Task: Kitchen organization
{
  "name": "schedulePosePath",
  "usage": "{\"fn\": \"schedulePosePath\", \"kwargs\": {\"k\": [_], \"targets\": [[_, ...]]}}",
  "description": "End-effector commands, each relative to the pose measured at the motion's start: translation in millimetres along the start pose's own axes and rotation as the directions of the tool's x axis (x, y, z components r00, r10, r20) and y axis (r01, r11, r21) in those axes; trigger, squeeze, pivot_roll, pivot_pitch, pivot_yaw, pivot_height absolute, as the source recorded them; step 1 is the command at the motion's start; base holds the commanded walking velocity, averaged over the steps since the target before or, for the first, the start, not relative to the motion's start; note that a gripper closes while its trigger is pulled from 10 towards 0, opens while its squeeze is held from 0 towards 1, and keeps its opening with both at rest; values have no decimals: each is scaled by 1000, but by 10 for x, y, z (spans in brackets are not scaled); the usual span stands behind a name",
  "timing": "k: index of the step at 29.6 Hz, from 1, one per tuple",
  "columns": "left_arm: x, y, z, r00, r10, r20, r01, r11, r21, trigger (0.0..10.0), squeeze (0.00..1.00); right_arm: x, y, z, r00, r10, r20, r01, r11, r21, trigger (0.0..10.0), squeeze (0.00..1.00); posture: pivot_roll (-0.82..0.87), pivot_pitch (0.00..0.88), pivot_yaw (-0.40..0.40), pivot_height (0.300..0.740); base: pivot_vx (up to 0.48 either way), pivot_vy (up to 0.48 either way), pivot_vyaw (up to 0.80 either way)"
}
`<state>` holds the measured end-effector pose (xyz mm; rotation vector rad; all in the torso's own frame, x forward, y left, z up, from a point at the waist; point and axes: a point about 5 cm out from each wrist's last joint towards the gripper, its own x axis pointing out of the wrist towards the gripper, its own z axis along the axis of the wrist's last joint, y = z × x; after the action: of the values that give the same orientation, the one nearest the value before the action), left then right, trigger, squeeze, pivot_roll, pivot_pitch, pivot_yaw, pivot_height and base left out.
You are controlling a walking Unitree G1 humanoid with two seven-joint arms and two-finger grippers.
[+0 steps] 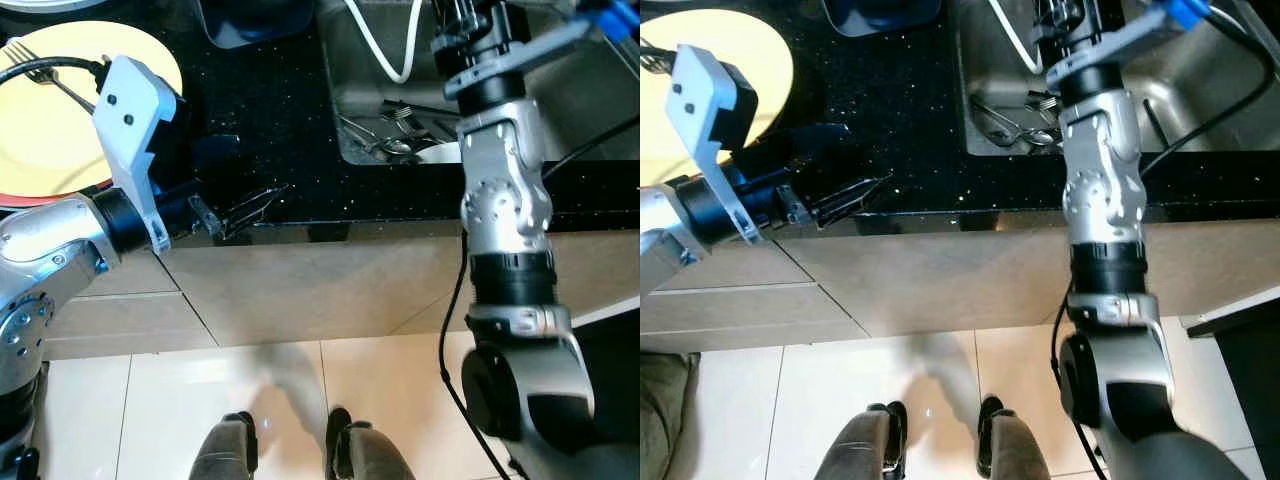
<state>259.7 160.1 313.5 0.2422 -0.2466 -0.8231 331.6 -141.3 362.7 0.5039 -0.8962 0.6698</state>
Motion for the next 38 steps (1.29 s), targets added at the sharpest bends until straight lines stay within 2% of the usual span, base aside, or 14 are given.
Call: {"fn": "schedulePosePath", "kwargs": {"k": [1,5,9,12,16,17,19,23,27,28,29,30,34,38], "targets": [[8,2,21,1000,-11,19,10,1000,20,10000,0,-53,173,121,987,154,39,-157,984,85,10000,0,181,197,-32,740,0,0,0],[22,43,7,1000,-2,27,1,1000,26,10000,0,-189,243,94,967,255,12,-255,957,136,10000,0,178,169,-34,740,0,0,0],[-26,125,-18,1000,22,22,-23,998,54,10000,0,-557,440,-72,883,457,-108,-422,873,244,10000,0,174,148,-35,740,0,0,0],[-56,156,-30,999,35,13,-36,997,67,10000,0,-672,488,-140,856,495,-150,-442,851,284,10000,0,174,140,-37,740,0,0,0],[-206,307,-112,993,104,-58,-95,985,141,10000,0,-1173,666,-430,700,633,-331,-463,755,464,10000,0,167,130,-37,740,0,0,0],[-206,307,-112,993,104,-58,-95,985,141,10000,0,-1173,666,-430,700,633,-331,-463,755,464,10000,0,167,130,-37,740,0,0,0],[-312,438,-97,982,163,-91,-142,969,205,10000,0,-1454,684,-597,614,655,-440,-407,741,534,10000,0,163,123,-37,740,0,0,0],[-373,507,-50,976,197,-95,-170,957,235,10000,0,-1596,675,-685,575,658,-486,-372,739,562,10000,0,163,119,-39,740,0,0,0],[-440,569,-64,963,239,-123,-195,938,287,10000,0,-1801,665,-858,482,653,-584,-326,753,572,10000,0,164,112,-41,740,0,0,0],[-468,608,-79,953,267,-140,-212,923,323,10000,0,-1988,637,-1032,381,627,-679,-290,779,556,10000,0,168,110,-45,740,0,0,0],[-477,629,-79,949,282,-140,-222,915,338,10000,0,-2077,627,-1098,333,616,-714,-275,788,551,10000,0,169,111,-45,740,0,0,0],[-477,629,-79,949,282,-140,-222,915,338,10000,0,-2077,627,-1098,333,616,-714,-275,788,551,10000,0,169,111,-45,740,0,0,0],[-480,753,-41,919,379,-105,-308,860,407,10000,0,-2448,560,-1331,179,537,-824,-203,840,503,10000,0,170,112,-51,740,0,0,0],[-454,857,-88,879,474,-57,-426,833,354,10000,0,-2696,484,-1442,87,456,-886,-174,882,437,10000,0,164,112,-53,740,0,0,0]]}}
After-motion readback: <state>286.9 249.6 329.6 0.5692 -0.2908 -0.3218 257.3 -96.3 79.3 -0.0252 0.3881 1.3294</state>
